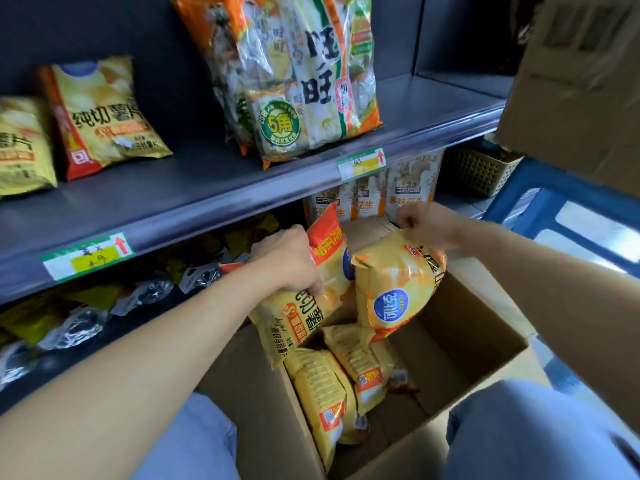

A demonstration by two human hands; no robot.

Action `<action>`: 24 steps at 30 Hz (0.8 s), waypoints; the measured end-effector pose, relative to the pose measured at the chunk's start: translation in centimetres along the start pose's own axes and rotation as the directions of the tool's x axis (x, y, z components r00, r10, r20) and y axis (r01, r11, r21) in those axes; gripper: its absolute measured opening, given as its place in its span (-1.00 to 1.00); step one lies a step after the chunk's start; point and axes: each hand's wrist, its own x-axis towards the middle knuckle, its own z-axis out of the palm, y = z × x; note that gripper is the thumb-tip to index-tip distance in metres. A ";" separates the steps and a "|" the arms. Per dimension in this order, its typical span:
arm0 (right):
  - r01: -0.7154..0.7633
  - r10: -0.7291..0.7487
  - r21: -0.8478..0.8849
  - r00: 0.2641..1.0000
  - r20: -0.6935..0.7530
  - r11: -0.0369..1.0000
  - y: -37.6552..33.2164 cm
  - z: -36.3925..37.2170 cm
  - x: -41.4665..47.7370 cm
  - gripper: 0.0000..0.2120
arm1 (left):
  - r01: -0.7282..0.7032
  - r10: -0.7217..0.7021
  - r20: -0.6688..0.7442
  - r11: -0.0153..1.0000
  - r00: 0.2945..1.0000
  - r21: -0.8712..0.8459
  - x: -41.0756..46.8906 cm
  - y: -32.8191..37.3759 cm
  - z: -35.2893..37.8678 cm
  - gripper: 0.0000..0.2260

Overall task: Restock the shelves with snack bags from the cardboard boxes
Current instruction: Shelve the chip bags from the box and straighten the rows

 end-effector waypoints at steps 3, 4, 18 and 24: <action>0.076 -0.071 0.045 0.993 -0.092 0.996 -2.4 -3.6 0.3 -0.80 | -0.034 0.038 -0.120 0.999 0.992 0.041 -2.0 -0.9 -4.4 -0.42; 0.102 -0.093 0.060 0.987 -0.129 0.993 -3.4 -4.6 0.3 -0.77 | -0.035 0.041 -0.157 0.998 0.987 0.045 -2.7 -1.3 -5.9 -0.41; 0.260 -0.068 0.572 0.940 -0.335 0.778 -24.5 -10.8 5.9 -0.74 | 0.034 -0.449 -0.562 0.801 0.695 -0.598 -6.3 -18.8 -18.9 -0.46; 0.093 0.010 0.807 0.993 -0.121 0.584 -32.1 -7.5 9.9 -0.80 | -0.088 -0.615 -0.446 0.522 0.651 -0.848 -5.8 -28.1 -19.6 -0.23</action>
